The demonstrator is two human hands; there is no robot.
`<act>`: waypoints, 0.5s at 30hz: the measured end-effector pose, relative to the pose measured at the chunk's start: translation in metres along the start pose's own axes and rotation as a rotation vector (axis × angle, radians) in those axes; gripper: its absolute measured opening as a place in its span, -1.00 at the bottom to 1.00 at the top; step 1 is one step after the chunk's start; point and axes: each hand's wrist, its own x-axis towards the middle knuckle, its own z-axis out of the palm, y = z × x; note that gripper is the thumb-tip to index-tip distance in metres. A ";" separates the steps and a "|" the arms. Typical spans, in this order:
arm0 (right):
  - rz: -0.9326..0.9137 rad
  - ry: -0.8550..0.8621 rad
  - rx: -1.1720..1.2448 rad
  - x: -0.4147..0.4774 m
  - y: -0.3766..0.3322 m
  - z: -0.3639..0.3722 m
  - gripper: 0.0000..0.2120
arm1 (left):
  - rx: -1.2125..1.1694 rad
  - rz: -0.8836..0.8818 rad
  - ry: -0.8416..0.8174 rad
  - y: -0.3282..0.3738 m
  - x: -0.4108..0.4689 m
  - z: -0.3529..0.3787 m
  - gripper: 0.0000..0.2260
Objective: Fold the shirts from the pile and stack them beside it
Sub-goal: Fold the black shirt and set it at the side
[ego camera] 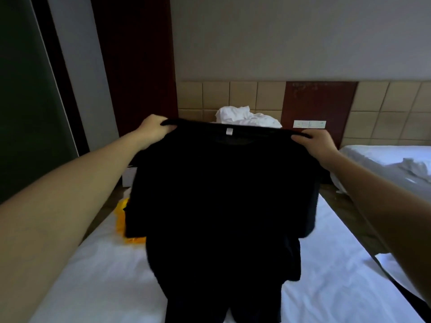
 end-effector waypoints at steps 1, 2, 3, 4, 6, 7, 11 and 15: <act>-0.040 0.049 0.007 0.002 -0.003 0.000 -0.83 | -0.034 0.059 0.059 0.001 0.000 0.000 -0.80; -0.067 0.075 0.006 0.001 -0.006 0.000 -0.84 | -0.071 0.097 0.085 0.000 -0.001 0.000 -0.81; -0.078 0.076 0.007 -0.003 -0.007 0.001 -0.86 | -0.102 0.122 0.074 -0.002 -0.005 0.000 -0.82; -0.074 0.051 0.014 -0.010 -0.005 0.002 -0.88 | -0.116 0.119 0.026 -0.008 -0.009 0.001 -0.82; -0.018 -0.056 0.028 -0.035 0.011 0.008 -0.89 | -0.119 0.046 -0.152 -0.026 -0.028 0.008 -0.78; 0.027 -0.125 0.027 -0.051 0.024 0.012 -0.89 | -0.111 0.014 -0.251 -0.036 -0.041 0.016 -0.77; 0.232 -0.455 -0.151 -0.136 0.102 0.039 -0.84 | 0.008 -0.079 -0.543 -0.117 -0.111 0.074 -0.80; 0.340 -0.914 -0.358 -0.244 0.173 0.061 -0.71 | 0.121 -0.290 -0.969 -0.217 -0.204 0.141 -0.74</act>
